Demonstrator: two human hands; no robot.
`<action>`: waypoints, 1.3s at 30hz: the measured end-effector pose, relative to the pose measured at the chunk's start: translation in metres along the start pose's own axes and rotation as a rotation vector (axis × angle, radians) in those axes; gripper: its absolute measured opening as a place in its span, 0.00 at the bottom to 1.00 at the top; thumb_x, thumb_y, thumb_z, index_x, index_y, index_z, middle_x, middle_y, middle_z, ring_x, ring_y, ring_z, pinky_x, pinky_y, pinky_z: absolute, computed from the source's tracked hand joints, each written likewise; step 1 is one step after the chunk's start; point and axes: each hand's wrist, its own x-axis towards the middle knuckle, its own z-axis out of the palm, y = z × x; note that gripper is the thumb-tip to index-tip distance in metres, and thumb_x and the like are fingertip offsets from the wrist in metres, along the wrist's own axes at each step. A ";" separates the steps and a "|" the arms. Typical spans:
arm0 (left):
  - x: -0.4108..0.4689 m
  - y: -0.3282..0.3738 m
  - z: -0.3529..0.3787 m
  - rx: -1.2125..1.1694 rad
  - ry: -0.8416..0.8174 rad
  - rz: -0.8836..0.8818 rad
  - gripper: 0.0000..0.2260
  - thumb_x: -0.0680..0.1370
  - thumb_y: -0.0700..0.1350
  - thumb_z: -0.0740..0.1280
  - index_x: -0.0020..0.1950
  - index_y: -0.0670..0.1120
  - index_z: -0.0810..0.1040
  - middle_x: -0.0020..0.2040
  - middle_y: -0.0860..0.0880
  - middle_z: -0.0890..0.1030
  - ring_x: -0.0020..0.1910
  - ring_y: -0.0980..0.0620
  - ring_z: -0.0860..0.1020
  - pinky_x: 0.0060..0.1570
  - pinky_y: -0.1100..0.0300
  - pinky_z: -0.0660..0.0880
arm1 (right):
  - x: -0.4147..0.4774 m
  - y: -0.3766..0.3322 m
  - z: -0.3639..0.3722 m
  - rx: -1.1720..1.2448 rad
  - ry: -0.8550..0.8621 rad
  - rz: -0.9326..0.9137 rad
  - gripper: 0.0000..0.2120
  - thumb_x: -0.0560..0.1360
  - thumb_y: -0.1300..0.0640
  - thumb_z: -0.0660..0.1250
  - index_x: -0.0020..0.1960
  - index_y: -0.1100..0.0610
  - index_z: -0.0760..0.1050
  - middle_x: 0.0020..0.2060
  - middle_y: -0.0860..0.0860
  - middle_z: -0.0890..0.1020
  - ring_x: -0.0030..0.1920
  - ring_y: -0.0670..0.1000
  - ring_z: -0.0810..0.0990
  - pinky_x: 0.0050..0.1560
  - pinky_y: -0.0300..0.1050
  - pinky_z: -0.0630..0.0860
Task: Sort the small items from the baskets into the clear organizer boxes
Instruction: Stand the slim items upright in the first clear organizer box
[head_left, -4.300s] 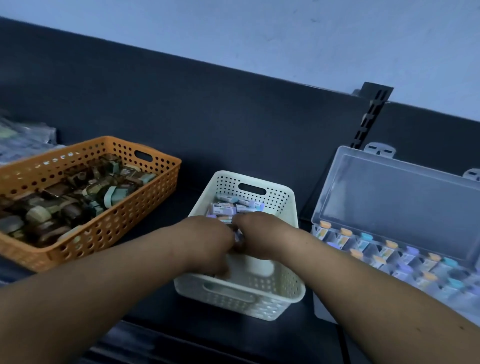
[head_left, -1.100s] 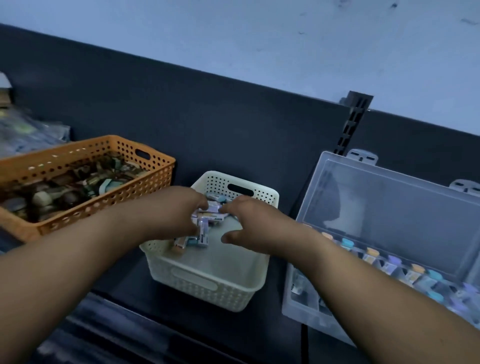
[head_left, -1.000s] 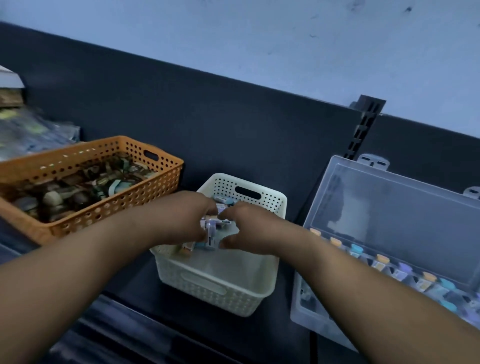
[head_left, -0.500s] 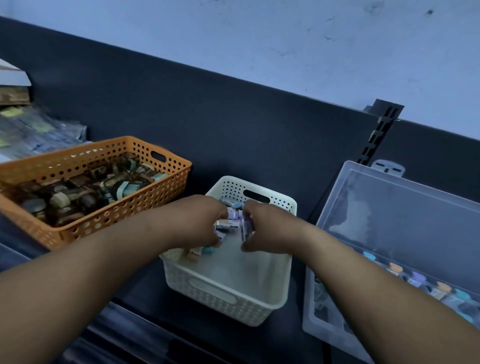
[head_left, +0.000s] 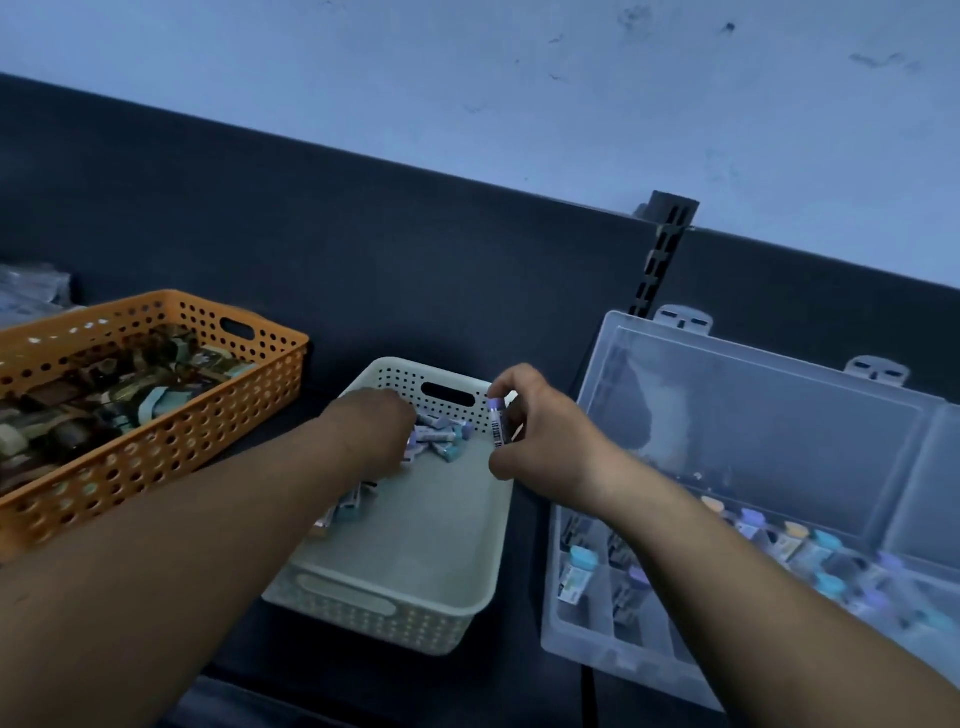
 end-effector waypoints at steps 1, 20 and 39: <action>0.001 0.001 0.000 -0.007 0.017 -0.002 0.12 0.79 0.47 0.61 0.58 0.44 0.76 0.58 0.44 0.76 0.55 0.45 0.76 0.49 0.57 0.70 | -0.002 0.003 -0.001 0.011 0.000 0.001 0.19 0.67 0.66 0.67 0.51 0.49 0.66 0.34 0.51 0.73 0.30 0.48 0.70 0.30 0.44 0.69; -0.045 0.103 -0.049 -0.912 0.240 0.273 0.04 0.76 0.43 0.68 0.46 0.51 0.81 0.37 0.51 0.82 0.37 0.50 0.80 0.42 0.54 0.79 | -0.075 0.042 -0.067 0.189 0.171 -0.046 0.06 0.78 0.62 0.61 0.48 0.52 0.72 0.39 0.60 0.77 0.37 0.54 0.74 0.40 0.62 0.76; -0.057 0.216 -0.023 -0.642 0.083 0.393 0.04 0.74 0.43 0.70 0.46 0.50 0.83 0.44 0.53 0.84 0.44 0.56 0.81 0.47 0.58 0.79 | -0.170 0.126 -0.094 -0.136 0.208 0.129 0.06 0.76 0.55 0.67 0.40 0.52 0.76 0.36 0.50 0.80 0.38 0.51 0.78 0.43 0.46 0.76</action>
